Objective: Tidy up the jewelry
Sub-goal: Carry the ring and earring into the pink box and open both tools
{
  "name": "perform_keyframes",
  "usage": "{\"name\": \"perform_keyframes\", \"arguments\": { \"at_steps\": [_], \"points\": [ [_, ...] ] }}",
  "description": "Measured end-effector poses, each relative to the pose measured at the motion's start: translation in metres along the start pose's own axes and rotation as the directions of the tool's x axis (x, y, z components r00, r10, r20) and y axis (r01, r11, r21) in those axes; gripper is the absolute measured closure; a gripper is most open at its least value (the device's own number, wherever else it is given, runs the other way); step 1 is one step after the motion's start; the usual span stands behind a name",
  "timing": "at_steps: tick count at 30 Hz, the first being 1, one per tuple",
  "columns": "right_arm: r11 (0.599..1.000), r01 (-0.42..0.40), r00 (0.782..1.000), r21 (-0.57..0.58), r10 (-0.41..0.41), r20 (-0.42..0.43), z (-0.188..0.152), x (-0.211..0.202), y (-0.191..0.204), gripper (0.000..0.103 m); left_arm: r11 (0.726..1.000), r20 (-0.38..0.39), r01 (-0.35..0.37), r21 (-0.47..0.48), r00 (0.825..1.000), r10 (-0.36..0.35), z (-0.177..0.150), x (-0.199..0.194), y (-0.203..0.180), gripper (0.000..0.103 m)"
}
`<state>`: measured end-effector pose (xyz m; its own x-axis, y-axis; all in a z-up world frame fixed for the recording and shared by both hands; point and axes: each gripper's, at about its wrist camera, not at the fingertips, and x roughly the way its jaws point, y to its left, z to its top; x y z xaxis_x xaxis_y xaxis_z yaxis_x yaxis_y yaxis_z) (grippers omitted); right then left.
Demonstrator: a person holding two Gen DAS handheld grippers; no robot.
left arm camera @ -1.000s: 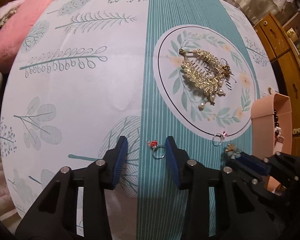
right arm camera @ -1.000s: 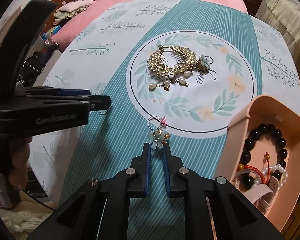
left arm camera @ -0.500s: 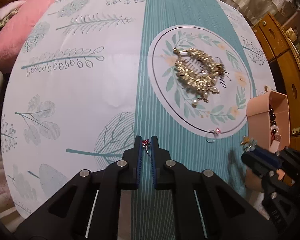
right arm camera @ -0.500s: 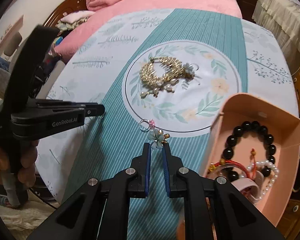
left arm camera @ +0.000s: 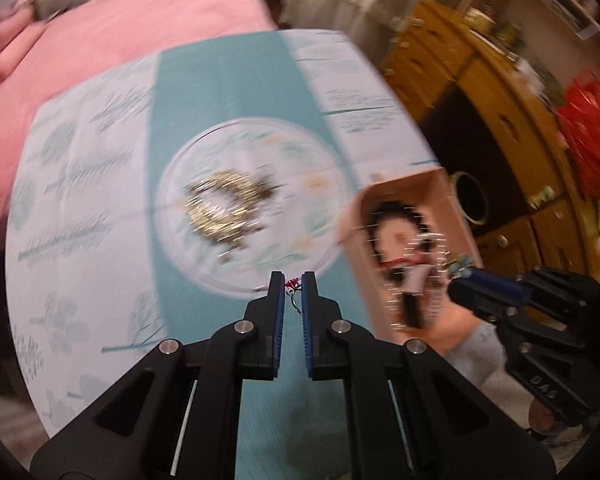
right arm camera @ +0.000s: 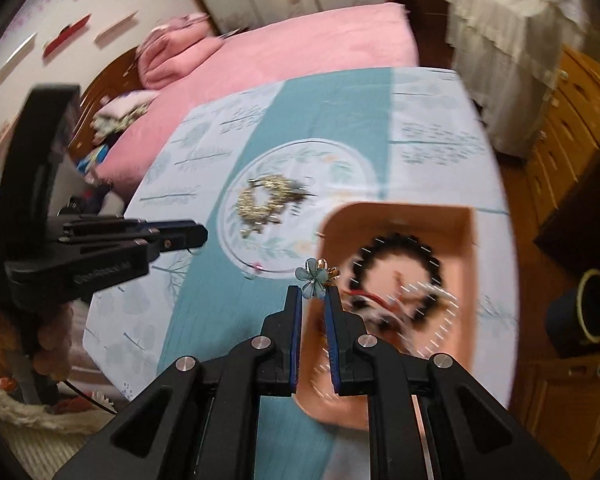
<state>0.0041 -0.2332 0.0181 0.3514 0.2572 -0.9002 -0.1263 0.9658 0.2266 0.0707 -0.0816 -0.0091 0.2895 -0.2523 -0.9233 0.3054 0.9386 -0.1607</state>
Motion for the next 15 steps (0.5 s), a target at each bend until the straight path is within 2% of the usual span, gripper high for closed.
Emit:
{"name": "perform_keyframes", "arguments": {
  "at_steps": [6, 10, 15],
  "points": [
    [0.992, 0.057, 0.998, 0.114, -0.057, -0.002, -0.032, -0.020, -0.039, 0.092, 0.988, -0.001, 0.060, 0.145, 0.998, -0.060, 0.008, 0.003, -0.061, 0.097],
    [0.983, 0.070, 0.998, 0.167, -0.070, -0.004, -0.050, -0.025, -0.057, 0.092, 0.978, -0.027, 0.076, 0.197, 0.997, -0.072, 0.012, 0.016, -0.084, 0.097],
    [0.981, 0.079, 0.997, 0.176, -0.080, -0.001, -0.060, -0.029, -0.063, 0.092, 0.972, -0.049, 0.069, 0.225, 0.997, -0.059, 0.020, 0.035, -0.100, 0.097]
  ]
}}
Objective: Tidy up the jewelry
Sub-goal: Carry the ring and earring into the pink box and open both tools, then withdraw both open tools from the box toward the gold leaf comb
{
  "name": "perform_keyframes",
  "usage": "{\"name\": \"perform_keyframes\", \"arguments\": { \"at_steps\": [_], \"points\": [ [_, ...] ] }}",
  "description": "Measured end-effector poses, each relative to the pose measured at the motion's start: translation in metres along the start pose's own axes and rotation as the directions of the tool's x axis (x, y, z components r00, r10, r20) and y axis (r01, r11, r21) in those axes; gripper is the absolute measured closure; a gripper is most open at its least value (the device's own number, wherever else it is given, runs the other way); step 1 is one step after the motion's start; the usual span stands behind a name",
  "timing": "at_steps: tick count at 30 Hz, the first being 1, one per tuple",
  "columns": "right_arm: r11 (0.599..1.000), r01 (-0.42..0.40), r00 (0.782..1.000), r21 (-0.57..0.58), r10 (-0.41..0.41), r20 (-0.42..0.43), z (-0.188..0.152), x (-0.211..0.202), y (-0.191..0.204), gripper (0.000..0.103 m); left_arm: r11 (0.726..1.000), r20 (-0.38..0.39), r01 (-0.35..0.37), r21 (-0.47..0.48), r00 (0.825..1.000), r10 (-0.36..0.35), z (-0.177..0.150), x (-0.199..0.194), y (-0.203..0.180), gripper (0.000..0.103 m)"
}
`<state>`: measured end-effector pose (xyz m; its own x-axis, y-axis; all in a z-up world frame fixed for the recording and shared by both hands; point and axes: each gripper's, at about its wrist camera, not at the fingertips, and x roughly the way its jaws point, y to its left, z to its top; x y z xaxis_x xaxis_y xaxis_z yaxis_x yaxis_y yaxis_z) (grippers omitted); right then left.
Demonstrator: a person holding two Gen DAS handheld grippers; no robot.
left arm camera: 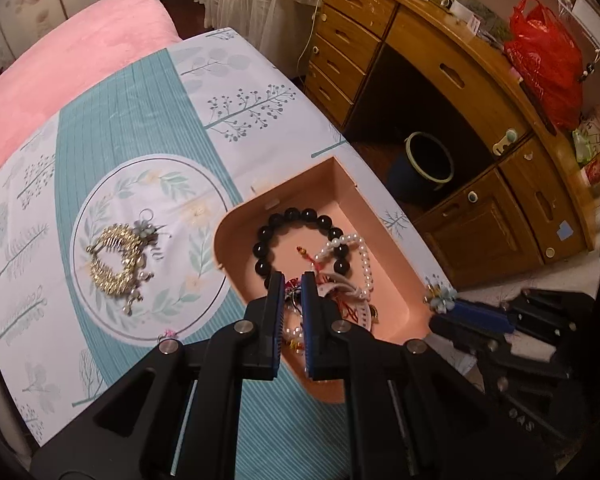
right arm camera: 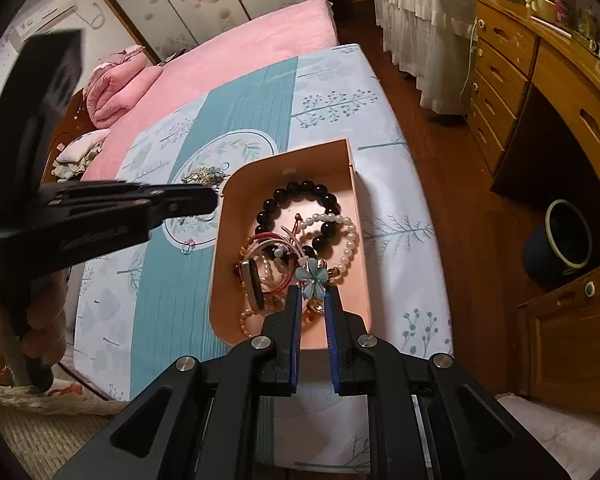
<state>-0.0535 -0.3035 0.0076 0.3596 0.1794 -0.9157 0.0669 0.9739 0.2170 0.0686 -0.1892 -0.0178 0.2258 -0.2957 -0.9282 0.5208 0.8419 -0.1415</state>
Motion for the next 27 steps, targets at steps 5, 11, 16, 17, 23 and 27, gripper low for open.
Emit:
{"name": "perform_keyframes", "arguments": {
  "at_steps": [5, 11, 16, 17, 23, 27],
  "points": [
    [1.000, 0.011, 1.000, -0.012, -0.011, -0.013, -0.003, 0.006, 0.002, 0.092, 1.000, -0.016, -0.021, -0.002, 1.000, 0.021, 0.011, 0.014, 0.000, 0.097],
    [1.000, 0.024, 0.998, -0.009, -0.025, -0.062, 0.001, 0.022, 0.002, 0.091, 0.999, -0.058, -0.035, 0.001, 0.998, 0.035, 0.016, 0.024, -0.001, 0.088],
    [1.000, 0.018, 0.998, -0.001, -0.018, -0.068, 0.005, 0.027, 0.002, 0.089, 0.999, -0.056, -0.036, -0.017, 0.998, 0.035, 0.005, 0.021, 0.003, 0.052],
    [1.000, 0.017, 0.998, -0.003, -0.017, -0.068, 0.006, 0.027, 0.003, 0.089, 0.999, -0.060, -0.035, -0.017, 0.998, 0.034, 0.004, 0.021, 0.003, 0.052],
    [0.999, 0.008, 0.997, -0.031, -0.010, -0.077, 0.010, 0.035, 0.013, 0.089, 0.998, -0.057, -0.037, -0.047, 0.998, 0.035, -0.011, 0.009, 0.016, 0.052],
    [0.999, 0.004, 0.997, -0.051, -0.007, -0.074, 0.013, 0.038, 0.021, 0.089, 0.996, -0.062, -0.034, -0.086, 0.998, 0.028, -0.025, 0.001, 0.034, 0.052]
  ]
}}
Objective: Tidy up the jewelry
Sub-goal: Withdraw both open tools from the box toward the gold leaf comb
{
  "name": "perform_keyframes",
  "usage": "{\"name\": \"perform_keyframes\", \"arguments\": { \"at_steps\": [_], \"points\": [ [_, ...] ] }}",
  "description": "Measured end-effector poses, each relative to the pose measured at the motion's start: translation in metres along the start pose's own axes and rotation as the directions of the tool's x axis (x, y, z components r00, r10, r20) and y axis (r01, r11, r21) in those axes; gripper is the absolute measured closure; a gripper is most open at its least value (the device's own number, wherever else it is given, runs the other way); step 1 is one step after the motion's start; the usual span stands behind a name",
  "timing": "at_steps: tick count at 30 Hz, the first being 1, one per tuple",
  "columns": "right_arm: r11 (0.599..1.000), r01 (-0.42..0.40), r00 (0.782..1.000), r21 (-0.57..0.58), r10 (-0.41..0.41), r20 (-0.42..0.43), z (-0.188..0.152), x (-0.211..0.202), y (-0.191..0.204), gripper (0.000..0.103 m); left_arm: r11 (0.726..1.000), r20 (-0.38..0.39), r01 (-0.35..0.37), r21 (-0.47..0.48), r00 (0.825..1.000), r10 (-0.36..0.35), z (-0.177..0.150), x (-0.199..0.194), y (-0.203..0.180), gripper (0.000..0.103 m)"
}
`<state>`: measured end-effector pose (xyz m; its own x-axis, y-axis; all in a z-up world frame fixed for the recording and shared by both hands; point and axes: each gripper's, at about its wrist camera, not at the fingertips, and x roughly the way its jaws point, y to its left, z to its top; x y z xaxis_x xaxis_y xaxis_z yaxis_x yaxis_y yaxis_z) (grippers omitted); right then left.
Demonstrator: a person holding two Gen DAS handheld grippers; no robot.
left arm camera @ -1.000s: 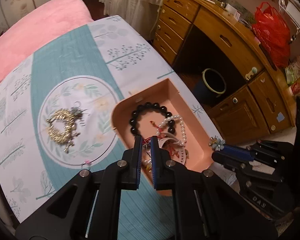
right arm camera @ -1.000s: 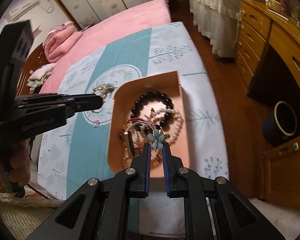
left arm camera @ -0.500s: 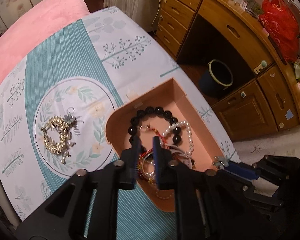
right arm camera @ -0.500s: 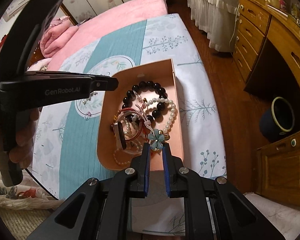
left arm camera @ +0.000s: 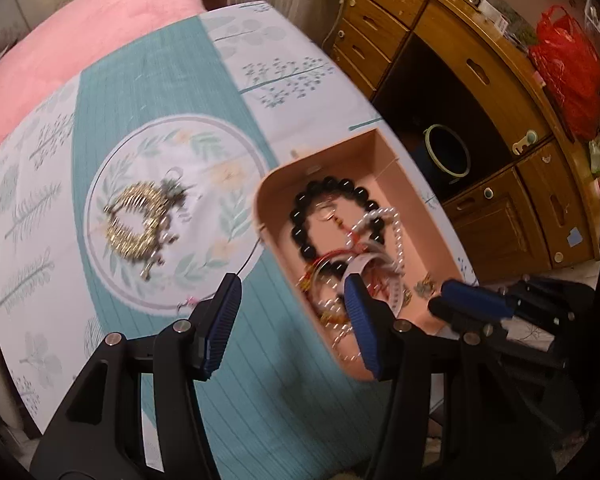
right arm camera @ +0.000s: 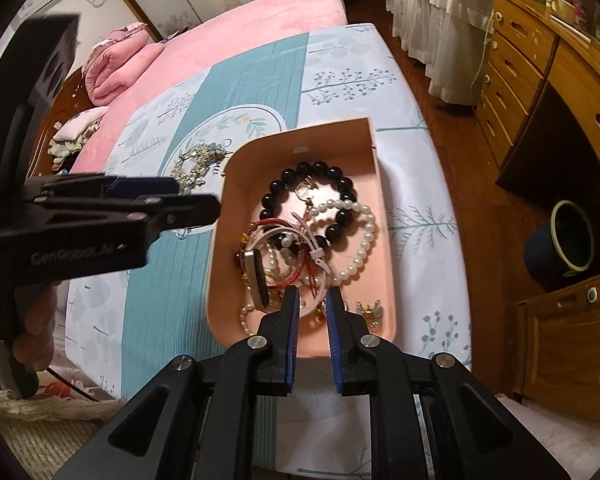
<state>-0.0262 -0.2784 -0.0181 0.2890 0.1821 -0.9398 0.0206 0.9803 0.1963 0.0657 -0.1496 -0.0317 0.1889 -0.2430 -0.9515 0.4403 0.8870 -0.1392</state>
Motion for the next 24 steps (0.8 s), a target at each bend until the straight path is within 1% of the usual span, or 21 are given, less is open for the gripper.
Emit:
{"name": "perform_keyframes", "arguments": {
  "at_steps": [6, 11, 16, 24],
  "points": [
    [1.000, -0.002, 1.000, -0.024, 0.002, 0.002, 0.005, 0.003, 0.010, 0.089, 0.996, -0.009, -0.030, -0.080, 1.000, 0.029, -0.019, -0.007, 0.038, 0.052],
    [0.999, -0.011, 1.000, -0.053, 0.012, 0.010, 0.011, 0.005, 0.022, 0.089, 0.987, -0.006, -0.049, -0.152, 0.999, 0.049, -0.029, -0.012, 0.067, 0.052],
    [0.996, -0.022, 1.000, -0.083, 0.023, 0.011, 0.018, 0.008, 0.035, 0.089, 0.976, -0.001, -0.064, -0.210, 0.998, 0.066, -0.036, -0.016, 0.090, 0.052],
    [0.990, -0.052, 0.999, -0.134, 0.053, 0.000, 0.031, 0.018, 0.060, 0.089, 0.951, -0.007, -0.065, -0.302, 0.998, 0.066, -0.043, -0.015, 0.122, 0.052]
  ]
}}
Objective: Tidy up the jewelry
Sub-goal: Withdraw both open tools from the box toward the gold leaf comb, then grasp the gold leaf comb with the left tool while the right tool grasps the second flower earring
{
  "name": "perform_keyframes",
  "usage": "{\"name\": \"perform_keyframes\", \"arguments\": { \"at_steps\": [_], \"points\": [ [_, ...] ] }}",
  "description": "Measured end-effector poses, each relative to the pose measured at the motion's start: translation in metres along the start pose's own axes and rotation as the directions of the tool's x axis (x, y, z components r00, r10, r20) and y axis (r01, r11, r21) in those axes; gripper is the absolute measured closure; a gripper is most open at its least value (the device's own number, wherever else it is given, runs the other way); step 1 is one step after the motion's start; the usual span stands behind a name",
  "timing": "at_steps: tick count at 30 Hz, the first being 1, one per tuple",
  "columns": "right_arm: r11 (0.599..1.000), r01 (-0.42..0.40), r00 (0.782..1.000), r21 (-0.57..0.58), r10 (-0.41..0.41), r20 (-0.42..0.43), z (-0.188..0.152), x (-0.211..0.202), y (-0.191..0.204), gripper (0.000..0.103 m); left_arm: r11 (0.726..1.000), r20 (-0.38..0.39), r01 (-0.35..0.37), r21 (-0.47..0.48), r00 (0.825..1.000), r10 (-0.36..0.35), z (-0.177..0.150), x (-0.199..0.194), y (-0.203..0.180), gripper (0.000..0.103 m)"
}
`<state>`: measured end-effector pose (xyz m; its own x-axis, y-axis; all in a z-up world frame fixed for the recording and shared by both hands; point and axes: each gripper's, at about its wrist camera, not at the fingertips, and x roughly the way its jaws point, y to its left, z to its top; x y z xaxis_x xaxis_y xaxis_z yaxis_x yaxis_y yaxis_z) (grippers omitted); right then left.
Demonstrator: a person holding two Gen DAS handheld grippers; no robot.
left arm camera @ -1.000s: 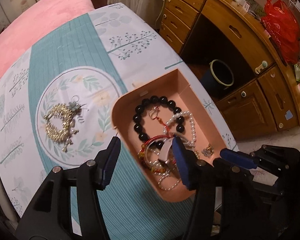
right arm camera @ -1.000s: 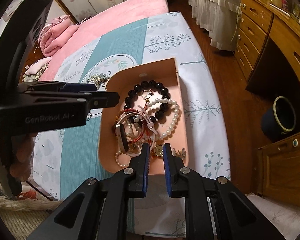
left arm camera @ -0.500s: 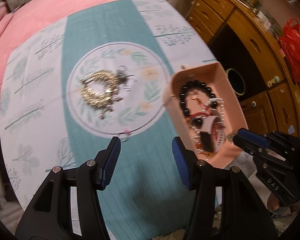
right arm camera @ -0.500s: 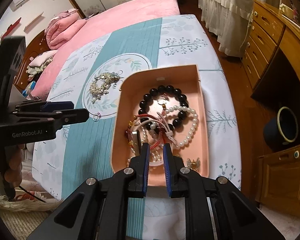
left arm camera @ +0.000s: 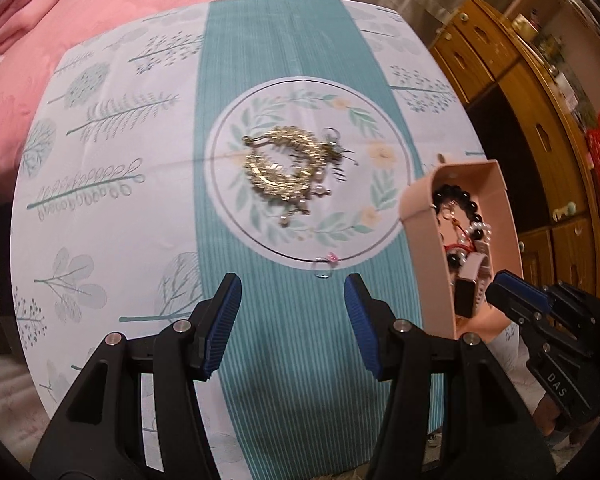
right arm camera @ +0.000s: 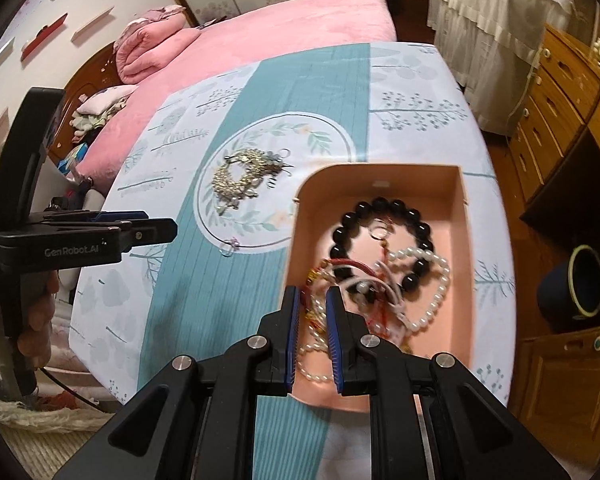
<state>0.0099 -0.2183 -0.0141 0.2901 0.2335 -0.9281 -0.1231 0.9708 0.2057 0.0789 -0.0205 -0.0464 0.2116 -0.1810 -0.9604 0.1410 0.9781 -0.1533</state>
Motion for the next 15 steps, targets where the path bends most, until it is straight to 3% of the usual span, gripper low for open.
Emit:
{"name": "perform_keyframes", "arguments": {
  "at_steps": [7, 15],
  "points": [
    [0.999, -0.038, 0.999, -0.012, 0.038, -0.006, 0.026, 0.012, 0.016, 0.089, 0.992, -0.007, 0.040, -0.122, 0.999, -0.041, 0.020, 0.014, 0.030, 0.052],
    [0.998, -0.057, 0.998, -0.029, 0.057, 0.004, 0.079, 0.037, 0.029, 0.089, 0.964, -0.042, 0.062, -0.259, 0.996, -0.075, 0.062, 0.047, 0.053, 0.053]
  ]
}}
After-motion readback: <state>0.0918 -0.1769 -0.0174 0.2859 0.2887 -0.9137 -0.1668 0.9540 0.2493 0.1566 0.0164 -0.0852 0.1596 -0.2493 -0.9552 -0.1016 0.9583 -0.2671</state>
